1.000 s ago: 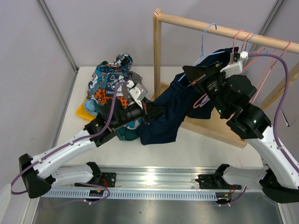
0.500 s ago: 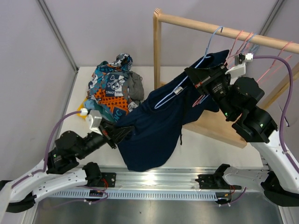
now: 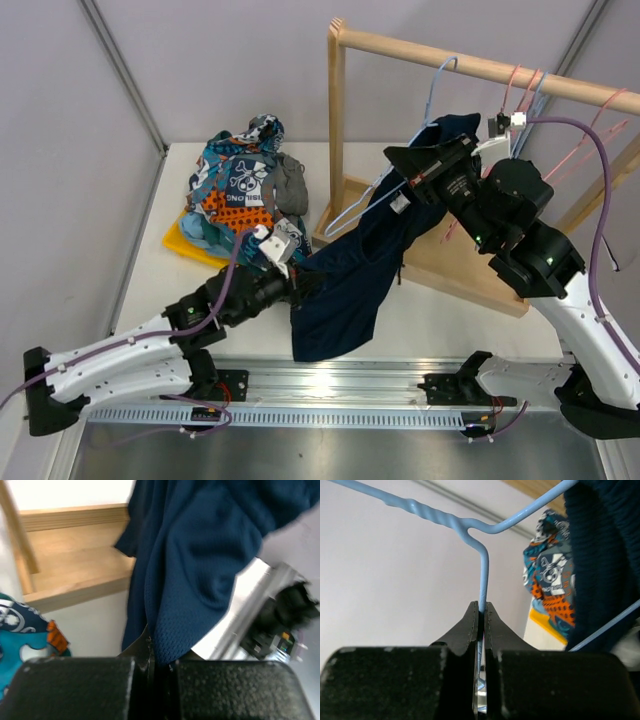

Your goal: Remove the shorts from the hanger

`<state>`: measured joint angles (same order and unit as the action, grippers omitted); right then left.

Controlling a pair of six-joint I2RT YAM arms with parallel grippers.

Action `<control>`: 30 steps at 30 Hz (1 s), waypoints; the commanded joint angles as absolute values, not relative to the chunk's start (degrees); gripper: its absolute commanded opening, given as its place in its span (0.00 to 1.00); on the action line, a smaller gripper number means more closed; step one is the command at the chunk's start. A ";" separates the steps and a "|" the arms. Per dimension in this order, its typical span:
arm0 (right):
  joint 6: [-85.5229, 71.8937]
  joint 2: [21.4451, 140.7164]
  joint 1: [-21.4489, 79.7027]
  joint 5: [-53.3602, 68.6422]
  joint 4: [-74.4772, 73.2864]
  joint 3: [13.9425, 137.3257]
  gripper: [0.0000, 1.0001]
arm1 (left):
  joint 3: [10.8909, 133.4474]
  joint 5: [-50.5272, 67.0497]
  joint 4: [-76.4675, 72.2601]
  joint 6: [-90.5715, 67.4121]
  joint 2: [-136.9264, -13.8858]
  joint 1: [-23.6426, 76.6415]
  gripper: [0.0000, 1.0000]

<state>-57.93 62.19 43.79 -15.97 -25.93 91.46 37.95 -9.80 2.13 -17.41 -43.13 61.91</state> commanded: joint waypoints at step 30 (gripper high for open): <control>-56.60 66.61 47.13 -16.01 -20.92 98.78 0.00 | 61.43 -15.20 29.86 -21.36 -43.69 37.00 0.00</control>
